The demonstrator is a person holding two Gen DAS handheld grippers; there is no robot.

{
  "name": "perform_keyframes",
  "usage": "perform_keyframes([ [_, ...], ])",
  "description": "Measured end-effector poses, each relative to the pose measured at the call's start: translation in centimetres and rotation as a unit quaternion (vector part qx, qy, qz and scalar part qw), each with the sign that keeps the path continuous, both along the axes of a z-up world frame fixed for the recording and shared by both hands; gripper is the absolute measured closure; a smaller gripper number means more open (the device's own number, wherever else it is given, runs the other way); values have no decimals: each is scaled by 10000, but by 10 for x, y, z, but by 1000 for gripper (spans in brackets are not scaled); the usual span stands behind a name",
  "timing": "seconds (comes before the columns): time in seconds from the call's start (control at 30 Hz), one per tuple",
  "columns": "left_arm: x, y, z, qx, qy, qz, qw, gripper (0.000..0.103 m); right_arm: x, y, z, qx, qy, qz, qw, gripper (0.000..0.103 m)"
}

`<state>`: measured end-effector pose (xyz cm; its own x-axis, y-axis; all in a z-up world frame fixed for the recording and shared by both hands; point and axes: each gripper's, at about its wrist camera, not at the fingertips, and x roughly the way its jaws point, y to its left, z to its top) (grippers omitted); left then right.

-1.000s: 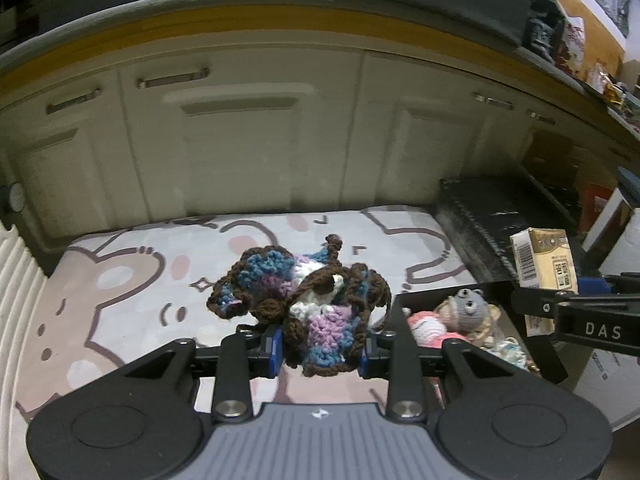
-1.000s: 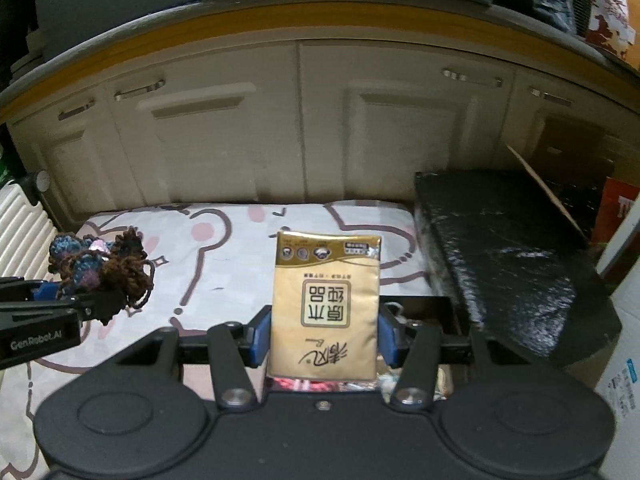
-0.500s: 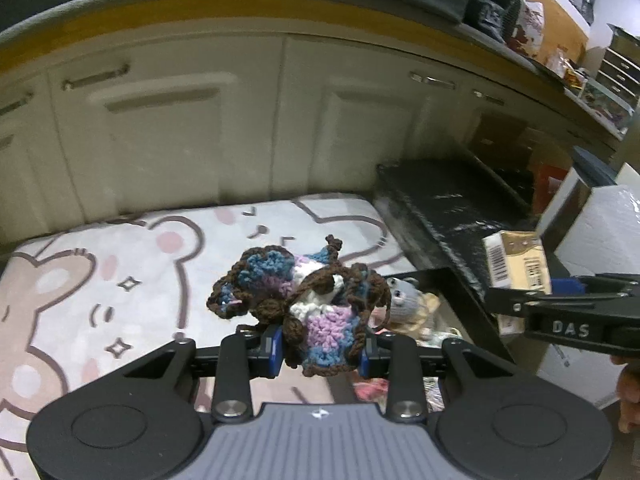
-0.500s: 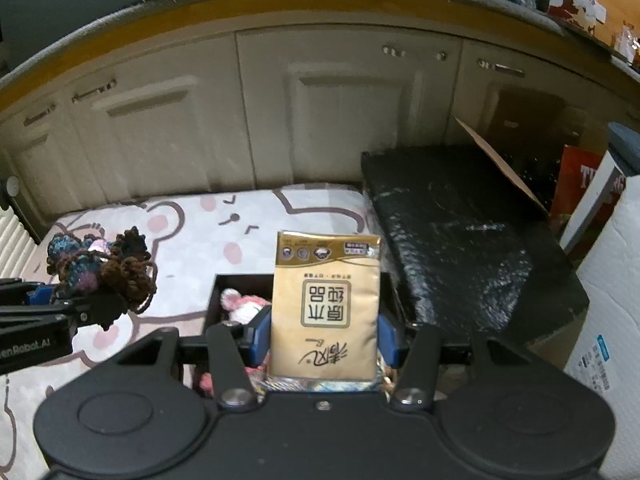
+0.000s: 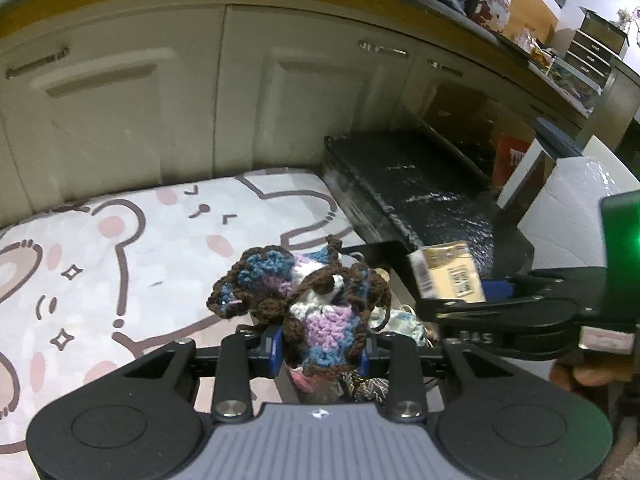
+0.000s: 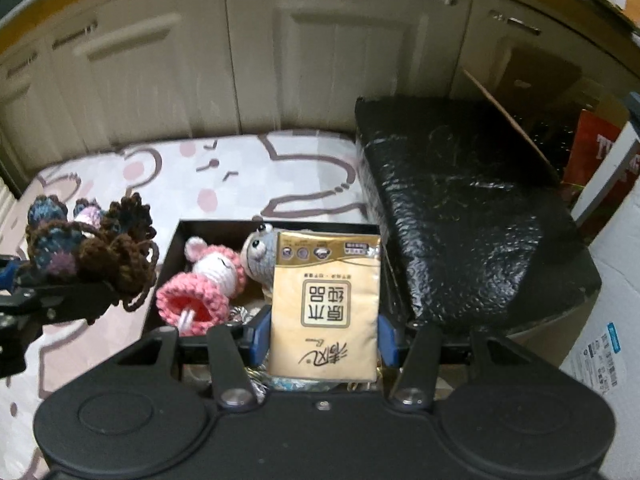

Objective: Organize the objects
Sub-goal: 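Carry the yarn pouch and tissue packet with both tools over the black box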

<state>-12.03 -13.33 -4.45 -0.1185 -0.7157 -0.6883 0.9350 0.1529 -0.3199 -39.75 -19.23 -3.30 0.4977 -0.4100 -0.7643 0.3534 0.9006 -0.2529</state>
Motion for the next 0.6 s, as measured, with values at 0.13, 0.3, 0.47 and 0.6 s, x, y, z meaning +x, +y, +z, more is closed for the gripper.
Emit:
perform_keyframes([
  [0.13,-1,-7,-5,57,71,-56,9999,69,7,-3,-11,-24,170,58,9998,50],
  [0.3,-2,-13,-11,115,150,-124,9997,69,17,-10,-25,-61,327,70,9994,50],
  [0.47,-3,-19,-15,174,201,-143,9995,69,26,-17,-36,-28,469,103,9988,50],
  [0.6,-2,-21,-18,211,220,-144,9994,69,32,-18,-43,-115,611,149,9980,49],
])
